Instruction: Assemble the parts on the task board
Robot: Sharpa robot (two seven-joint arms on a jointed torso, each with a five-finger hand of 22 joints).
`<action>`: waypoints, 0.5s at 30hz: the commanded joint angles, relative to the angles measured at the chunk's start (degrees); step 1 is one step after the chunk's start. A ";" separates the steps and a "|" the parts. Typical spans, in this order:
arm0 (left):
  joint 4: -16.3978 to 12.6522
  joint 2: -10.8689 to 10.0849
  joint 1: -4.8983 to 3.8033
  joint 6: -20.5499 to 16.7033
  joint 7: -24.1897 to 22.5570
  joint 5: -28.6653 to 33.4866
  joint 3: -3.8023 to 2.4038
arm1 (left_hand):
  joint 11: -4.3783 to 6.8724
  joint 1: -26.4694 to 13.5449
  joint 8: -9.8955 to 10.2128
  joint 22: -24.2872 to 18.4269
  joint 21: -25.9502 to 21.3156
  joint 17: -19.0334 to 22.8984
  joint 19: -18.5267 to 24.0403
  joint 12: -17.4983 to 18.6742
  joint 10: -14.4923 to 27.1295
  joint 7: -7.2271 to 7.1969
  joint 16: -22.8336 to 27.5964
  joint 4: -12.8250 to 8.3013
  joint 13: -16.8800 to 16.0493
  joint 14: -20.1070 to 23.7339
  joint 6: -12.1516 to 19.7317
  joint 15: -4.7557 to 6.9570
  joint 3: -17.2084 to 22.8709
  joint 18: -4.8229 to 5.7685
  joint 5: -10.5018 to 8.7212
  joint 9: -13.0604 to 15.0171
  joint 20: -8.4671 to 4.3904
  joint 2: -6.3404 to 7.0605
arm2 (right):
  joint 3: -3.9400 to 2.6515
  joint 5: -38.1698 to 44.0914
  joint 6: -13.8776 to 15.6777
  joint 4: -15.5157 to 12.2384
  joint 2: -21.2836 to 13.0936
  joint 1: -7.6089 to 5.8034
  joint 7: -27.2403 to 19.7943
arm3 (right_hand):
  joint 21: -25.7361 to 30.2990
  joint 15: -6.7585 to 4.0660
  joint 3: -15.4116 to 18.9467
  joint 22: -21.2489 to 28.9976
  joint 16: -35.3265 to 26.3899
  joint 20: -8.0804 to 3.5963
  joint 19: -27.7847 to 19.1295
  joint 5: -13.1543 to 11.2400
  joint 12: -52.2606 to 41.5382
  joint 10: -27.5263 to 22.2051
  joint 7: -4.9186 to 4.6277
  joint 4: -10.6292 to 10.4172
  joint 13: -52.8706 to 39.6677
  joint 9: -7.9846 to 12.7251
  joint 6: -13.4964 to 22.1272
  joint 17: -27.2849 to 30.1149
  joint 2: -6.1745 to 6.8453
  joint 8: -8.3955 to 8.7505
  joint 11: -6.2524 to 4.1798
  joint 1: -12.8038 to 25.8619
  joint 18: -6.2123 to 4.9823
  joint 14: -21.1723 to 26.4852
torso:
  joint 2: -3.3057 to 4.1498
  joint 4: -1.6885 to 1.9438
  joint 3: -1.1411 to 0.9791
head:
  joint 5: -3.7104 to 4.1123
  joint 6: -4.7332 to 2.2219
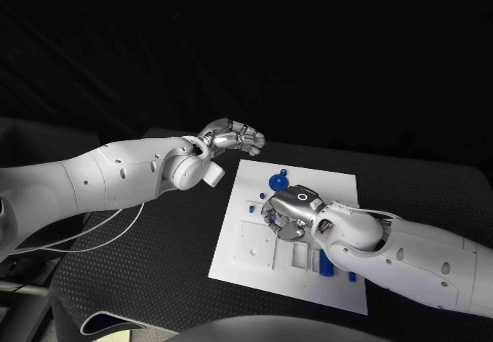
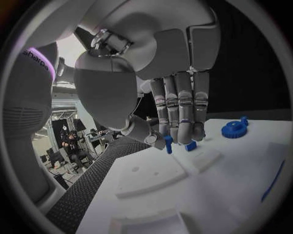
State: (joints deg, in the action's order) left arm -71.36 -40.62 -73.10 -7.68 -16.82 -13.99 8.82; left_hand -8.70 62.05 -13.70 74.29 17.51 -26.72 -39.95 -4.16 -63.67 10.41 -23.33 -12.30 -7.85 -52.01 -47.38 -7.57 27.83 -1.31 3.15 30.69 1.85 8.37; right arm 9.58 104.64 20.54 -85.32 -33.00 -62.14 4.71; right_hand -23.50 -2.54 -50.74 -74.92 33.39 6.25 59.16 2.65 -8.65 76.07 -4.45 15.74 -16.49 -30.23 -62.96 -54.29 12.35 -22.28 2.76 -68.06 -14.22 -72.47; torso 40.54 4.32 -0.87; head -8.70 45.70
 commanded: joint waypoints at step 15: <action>-0.17 0.15 -0.05 0.23 -0.66 0.42 -0.04 | 0.05 0.49 -0.34 0.10 -0.26 -0.09 -0.36 -0.08 -0.38 0.12 -0.16 0.21 0.12 -0.41 -0.02 0.11 -0.01 -0.78 0.17 -0.09 -0.07 -0.19 | 0.47 0.89 -1.64 0.03 0.51 1.45 -0.96 | -0.23 -0.21 -0.17 -1.20 0.05 0.03 0.43 0.34 -0.14 0.26 -0.08 0.27 -1.88 -0.11 -0.07 -0.14 -0.49 -0.01 0.04 -0.18 -0.78 -0.04 | 0.02 0.00 -0.06 | -1.20 1.31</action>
State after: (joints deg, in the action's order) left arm -71.39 -40.61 -73.10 -7.67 -16.82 -13.94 8.81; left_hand -8.70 62.05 -13.70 74.34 17.51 -26.71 -39.95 -4.16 -63.67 10.42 -23.33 -12.30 -7.80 -52.01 -47.38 -7.57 27.83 -1.31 3.15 30.70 1.85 8.37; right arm 10.02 104.94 19.81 -85.34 -32.52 -60.79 4.40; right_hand -23.49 -2.51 -50.67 -74.91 33.39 6.25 59.16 2.60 -8.63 76.04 -4.45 15.80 -16.49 -30.28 -62.96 -54.34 12.22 -22.28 2.76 -68.19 -14.21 -72.47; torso 40.54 4.28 -0.90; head -9.82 46.89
